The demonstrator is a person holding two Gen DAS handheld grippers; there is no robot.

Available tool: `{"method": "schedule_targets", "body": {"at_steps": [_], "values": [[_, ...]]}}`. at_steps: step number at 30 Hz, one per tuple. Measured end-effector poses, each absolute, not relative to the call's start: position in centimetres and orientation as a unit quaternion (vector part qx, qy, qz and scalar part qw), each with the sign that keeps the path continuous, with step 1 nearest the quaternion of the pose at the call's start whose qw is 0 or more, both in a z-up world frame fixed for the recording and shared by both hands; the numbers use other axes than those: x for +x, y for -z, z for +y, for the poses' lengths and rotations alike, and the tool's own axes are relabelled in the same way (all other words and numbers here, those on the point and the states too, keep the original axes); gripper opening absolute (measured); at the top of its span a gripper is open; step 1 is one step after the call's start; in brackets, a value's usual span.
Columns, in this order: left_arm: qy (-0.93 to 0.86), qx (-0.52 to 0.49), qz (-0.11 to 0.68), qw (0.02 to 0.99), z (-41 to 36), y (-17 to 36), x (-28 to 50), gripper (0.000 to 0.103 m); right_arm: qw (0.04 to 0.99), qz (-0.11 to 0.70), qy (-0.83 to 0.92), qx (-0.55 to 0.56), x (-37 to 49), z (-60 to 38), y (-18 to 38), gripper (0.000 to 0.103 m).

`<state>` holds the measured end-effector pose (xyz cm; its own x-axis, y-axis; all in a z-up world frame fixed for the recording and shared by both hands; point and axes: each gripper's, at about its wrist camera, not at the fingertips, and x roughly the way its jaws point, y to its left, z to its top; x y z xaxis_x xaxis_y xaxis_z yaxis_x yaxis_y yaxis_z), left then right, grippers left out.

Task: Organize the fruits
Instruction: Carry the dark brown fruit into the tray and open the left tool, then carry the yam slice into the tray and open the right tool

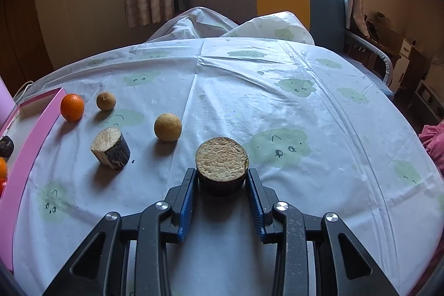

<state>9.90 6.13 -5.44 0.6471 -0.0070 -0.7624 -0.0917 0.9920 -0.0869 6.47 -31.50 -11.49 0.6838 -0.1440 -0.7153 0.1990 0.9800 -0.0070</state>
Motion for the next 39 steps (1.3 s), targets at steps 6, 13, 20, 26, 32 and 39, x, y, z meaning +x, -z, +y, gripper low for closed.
{"method": "schedule_targets", "body": {"at_steps": [6, 13, 20, 26, 32, 39], "values": [[-0.011, -0.056, 0.407, 0.912, 5.8, 4.3, 7.7, 0.055, 0.916, 0.388, 0.096, 0.03, 6.5, -31.3, 11.5, 0.036], [0.008, -0.046, 0.405, 0.913, 5.3, 4.6, 5.4, 0.055, 0.914, 0.392, 0.1, 0.019, 6.6, -31.0, 11.3, 0.036], [0.011, -0.035, 0.411, 0.911, 5.1, 5.6, 4.2, 0.055, 0.917, 0.392, 0.073, 0.022, 6.1, -29.5, 10.4, 0.035], [0.011, -0.035, 0.405, 0.914, 5.3, 5.5, 4.0, 0.055, 0.923, 0.384, 0.032, 0.018, 5.6, -26.6, 9.5, 0.035], [0.01, -0.035, 0.401, 0.915, 5.3, 5.4, 4.0, 0.055, 0.925, 0.379, -0.03, 0.019, 5.9, -23.0, 8.0, 0.035], [0.007, -0.036, 0.402, 0.915, 5.5, 5.6, 4.2, 0.055, 0.919, 0.375, -0.121, 0.01, 7.3, -17.5, 6.4, 0.035]]}}
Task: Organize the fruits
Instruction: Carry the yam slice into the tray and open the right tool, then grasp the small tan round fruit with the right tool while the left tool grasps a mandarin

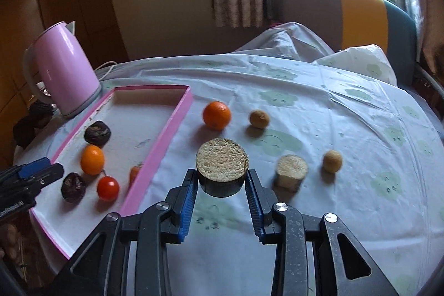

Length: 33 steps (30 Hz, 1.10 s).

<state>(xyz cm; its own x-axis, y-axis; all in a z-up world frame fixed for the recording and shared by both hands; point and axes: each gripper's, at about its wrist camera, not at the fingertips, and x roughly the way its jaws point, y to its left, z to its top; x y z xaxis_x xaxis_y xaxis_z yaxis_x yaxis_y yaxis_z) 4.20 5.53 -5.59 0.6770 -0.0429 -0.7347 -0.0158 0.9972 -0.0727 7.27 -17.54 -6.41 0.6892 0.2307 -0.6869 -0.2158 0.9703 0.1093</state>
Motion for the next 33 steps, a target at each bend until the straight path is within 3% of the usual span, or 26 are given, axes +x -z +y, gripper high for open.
{"method": "schedule_targets", "body": {"at_steps": [15, 29, 33], "values": [[0.004, -0.042, 0.399, 0.916, 6.0, 5.8, 4.5, 0.055, 0.894, 0.399, -0.205, -0.016, 11.5, -7.8, 7.6, 0.036], [0.005, -0.038, 0.397, 0.917, 5.4, 5.3, 4.2, 0.055, 0.899, 0.396, -0.187, 0.025, 9.6, -9.8, 8.0, 0.036], [0.008, -0.035, 0.395, 0.918, 4.9, 4.8, 4.1, 0.055, 0.909, 0.381, -0.167, 0.032, 8.5, -11.0, 7.2, 0.041]]}}
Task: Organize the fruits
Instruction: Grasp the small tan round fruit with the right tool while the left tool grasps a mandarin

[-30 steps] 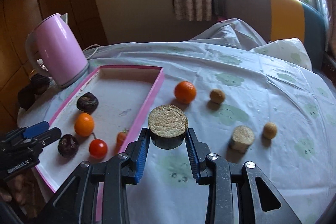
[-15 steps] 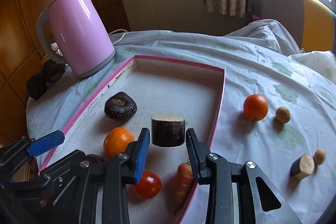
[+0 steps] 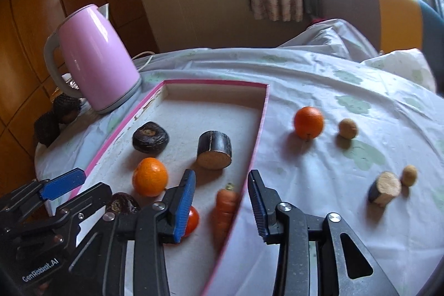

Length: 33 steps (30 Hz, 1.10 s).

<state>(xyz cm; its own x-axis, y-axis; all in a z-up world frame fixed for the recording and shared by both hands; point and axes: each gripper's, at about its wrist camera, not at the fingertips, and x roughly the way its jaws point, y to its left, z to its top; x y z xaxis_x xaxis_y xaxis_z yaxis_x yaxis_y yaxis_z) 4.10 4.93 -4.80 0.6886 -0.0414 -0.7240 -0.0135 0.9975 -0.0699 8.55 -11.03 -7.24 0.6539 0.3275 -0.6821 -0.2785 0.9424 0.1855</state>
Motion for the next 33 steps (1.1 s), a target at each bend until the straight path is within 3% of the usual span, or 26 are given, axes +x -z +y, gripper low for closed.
{"method": "schedule_targets", "body": {"at_steps": [4, 33], "values": [[0.012, -0.029, 0.392, 0.919, 4.4, 4.5, 4.1, 0.055, 0.916, 0.372, -0.146, 0.039, 7.8, -12.7, 6.7, 0.045], [0.072, 0.025, 0.401, 0.913, -2.1, 3.9, 4.7, 0.055, 0.923, 0.372, 0.011, 0.096, 5.6, -25.8, 8.2, 0.048]]}}
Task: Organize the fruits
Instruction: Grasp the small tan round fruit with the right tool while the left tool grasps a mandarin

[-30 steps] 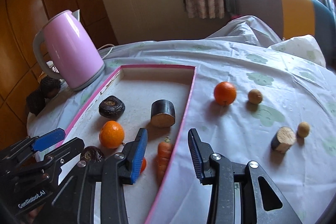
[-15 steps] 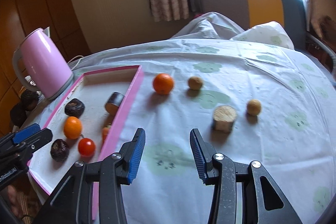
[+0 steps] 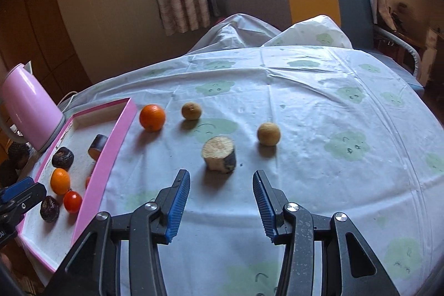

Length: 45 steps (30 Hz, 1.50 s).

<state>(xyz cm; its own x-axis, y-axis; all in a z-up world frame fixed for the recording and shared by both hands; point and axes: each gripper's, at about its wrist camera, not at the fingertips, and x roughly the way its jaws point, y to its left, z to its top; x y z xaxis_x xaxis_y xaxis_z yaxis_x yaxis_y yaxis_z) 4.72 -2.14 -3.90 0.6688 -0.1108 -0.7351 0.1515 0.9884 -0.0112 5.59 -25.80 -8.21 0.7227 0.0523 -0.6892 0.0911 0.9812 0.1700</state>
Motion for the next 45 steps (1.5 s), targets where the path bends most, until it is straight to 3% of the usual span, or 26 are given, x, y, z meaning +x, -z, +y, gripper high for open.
{"method": "schedule_targets", "body": {"at_steps": [17, 20, 32, 34, 35, 45], "values": [[0.119, 0.012, 0.437, 0.892, -5.7, 4.5, 7.9, 0.055, 0.92, 0.375, 0.059, 0.092, 6.7, -30.1, 9.3, 0.049], [0.127, 0.015, 0.441, 0.888, -6.3, 4.6, 8.5, 0.055, 0.92, 0.377, 0.056, 0.09, 7.5, -30.4, 9.4, 0.04], [0.142, 0.002, 0.448, 0.883, -8.3, 4.4, 12.6, 0.055, 0.905, 0.412, 0.022, 0.101, 13.1, -30.7, 10.7, 0.039], [0.147, 0.0, 0.449, 0.881, -8.6, 4.4, 13.4, 0.055, 0.905, 0.415, 0.025, 0.088, 13.5, -30.5, 10.7, 0.027], [0.149, -0.002, 0.451, 0.88, -8.7, 4.4, 13.8, 0.055, 0.905, 0.417, 0.03, 0.08, 13.5, -30.4, 10.7, 0.026], [0.155, -0.005, 0.47, 0.869, -10.5, 5.4, 17.8, 0.055, 0.908, 0.415, 0.032, 0.054, 13.3, -30.3, 11.1, 0.025]]}}
